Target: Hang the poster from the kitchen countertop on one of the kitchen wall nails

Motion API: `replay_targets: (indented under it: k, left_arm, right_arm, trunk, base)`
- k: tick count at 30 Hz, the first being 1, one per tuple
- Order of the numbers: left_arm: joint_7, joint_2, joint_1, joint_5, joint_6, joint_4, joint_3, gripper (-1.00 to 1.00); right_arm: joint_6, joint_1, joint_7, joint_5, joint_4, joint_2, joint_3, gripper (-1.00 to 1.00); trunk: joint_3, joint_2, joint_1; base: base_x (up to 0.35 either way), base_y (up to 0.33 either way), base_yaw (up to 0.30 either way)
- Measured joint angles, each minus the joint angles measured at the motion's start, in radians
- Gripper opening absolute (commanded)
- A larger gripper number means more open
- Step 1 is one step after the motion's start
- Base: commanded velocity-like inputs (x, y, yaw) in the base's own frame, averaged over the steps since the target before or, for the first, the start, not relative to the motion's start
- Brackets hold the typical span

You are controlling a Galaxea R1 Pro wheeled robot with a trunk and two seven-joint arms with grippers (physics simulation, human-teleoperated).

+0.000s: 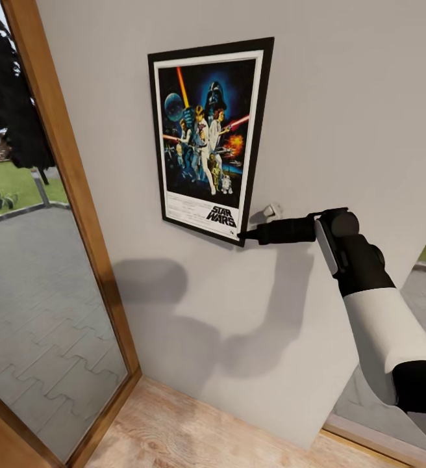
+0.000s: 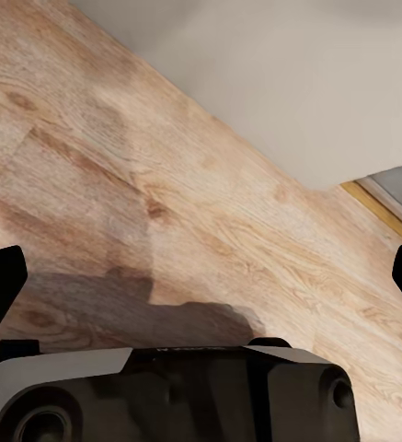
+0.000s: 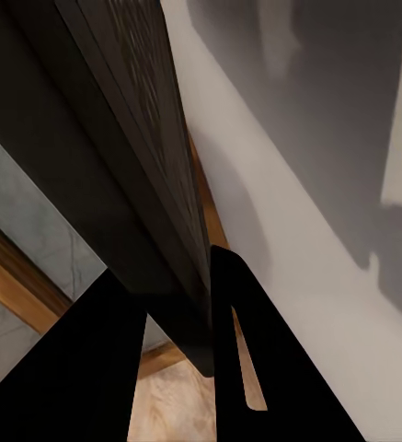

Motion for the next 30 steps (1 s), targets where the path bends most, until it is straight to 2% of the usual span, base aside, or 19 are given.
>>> replay_targets:
  k: [5, 8, 11, 27, 30]
  left_arm:
    - [0.000, 0.004, 0.000, 0.000, 0.000, -0.001, 0.000, 1.00]
    - [0.003, 0.001, 0.000, -0.001, -0.013, 0.005, 0.004, 1.00]
    - [0.003, 0.002, 0.000, -0.002, -0.013, 0.005, 0.004, 1.00]
    - [0.003, 0.001, 0.000, -0.002, -0.013, 0.005, 0.004, 1.00]
    - [0.003, 0.016, 0.000, -0.001, -0.013, 0.005, 0.003, 1.00]
  right_arm:
    - [0.000, 0.000, 0.000, -0.004, -0.006, 0.000, 0.000, -1.00]
    - [-0.003, -0.017, -0.004, -0.006, 0.011, 0.017, 0.017, -1.00]
    - [-0.004, -0.027, -0.005, -0.004, 0.015, 0.030, 0.017, -1.00]
    - [-0.004, -0.027, -0.004, -0.004, 0.014, 0.029, 0.017, -1.00]
    - [-0.003, -0.028, -0.001, -0.003, 0.021, 0.042, 0.012, -1.00]
  trunk:
    - [0.000, 0.000, 0.000]
    - [0.000, 0.000, 0.000]
    - [0.000, 0.000, 0.000]
    - [0.000, 0.000, 0.000]
    - [0.000, 0.000, 0.000]
  base:
    - [0.000, 0.000, 0.000]
    - [0.000, 0.000, 0.000]
    - [0.000, 0.000, 0.000]
    - [0.000, 0.000, 0.000]
    - [0.000, 0.000, 0.000]
